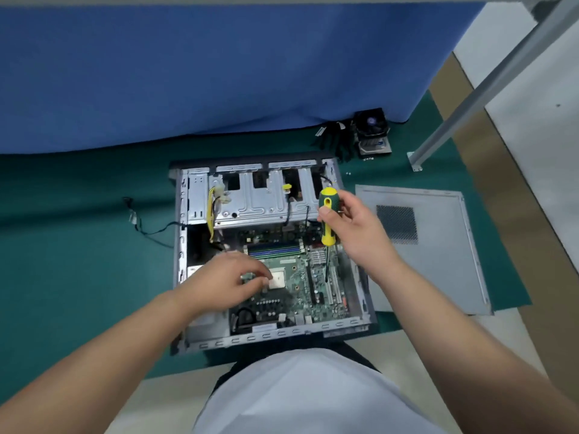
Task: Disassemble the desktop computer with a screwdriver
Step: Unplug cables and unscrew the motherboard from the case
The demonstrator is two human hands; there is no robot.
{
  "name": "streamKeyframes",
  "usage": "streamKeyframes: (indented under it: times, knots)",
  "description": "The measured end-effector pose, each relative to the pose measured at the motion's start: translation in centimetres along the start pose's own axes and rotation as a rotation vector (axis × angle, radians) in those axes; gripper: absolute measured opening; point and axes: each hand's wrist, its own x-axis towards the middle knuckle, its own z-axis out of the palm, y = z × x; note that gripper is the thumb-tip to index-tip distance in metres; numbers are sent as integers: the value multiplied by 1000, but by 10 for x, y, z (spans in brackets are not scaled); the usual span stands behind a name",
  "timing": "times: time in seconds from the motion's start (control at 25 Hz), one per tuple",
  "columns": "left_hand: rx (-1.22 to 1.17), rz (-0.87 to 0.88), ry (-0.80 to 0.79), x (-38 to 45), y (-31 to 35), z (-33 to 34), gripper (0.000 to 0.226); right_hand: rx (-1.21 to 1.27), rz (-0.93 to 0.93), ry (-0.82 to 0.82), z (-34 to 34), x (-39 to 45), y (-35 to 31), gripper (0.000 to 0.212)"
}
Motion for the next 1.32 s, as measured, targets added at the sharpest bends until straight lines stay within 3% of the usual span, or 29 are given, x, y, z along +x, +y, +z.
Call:
streamKeyframes:
  times: [0.08, 0.2, 0.4, 0.76, 0.88, 1.04, 1.32]
  knots:
    - [81, 19, -73, -17, -7, 8, 42, -19, -19, -5, 15, -10, 5, 19]
    - [212, 95, -130, -35, -16, 16, 39, -5, -20, 4, 31, -22, 12, 12]
    - [15, 107, -152, -48, -21, 17, 27, 55, -34, 34, 50, -35, 20, 10]
    - [-55, 115, -138, -59, -17, 8, 13, 86, -17, 12, 63, -40, 26, 24]
    - [-165, 24, -57, -56, -23, -2, 9, 88, 4, -41, 63, -41, 35, 25]
    - [-94, -46, 74, -38, -38, -8, 4, 56, 57, -124, 76, -41, 55, 17]
    - [215, -91, 282, -7, -41, 13, 11, -176, -55, -220, 87, -47, 75, 25]
